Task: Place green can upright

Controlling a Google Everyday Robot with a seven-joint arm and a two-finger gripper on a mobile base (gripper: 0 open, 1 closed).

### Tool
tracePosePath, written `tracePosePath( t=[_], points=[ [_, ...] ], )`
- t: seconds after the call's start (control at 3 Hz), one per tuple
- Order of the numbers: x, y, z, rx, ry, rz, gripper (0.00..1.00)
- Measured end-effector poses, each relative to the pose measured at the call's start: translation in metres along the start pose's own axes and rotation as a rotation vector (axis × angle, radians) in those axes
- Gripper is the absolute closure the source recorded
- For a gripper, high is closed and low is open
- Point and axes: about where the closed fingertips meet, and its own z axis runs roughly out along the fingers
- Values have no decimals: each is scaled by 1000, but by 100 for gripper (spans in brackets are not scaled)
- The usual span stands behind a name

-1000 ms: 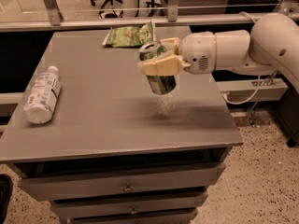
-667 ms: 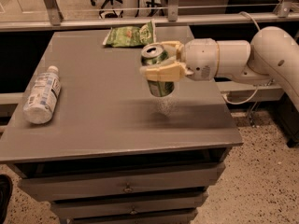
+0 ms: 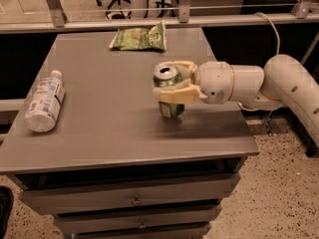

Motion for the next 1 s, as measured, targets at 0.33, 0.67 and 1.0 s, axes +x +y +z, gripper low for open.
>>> tracePosePath(
  t=[0.33,0.67,1.0],
  points=[
    [14,4,-8,16,-26,46,45],
    [20,6,-12,21,-37,61,23],
    [24,9,-23,33,-31,63,0]
  ],
)
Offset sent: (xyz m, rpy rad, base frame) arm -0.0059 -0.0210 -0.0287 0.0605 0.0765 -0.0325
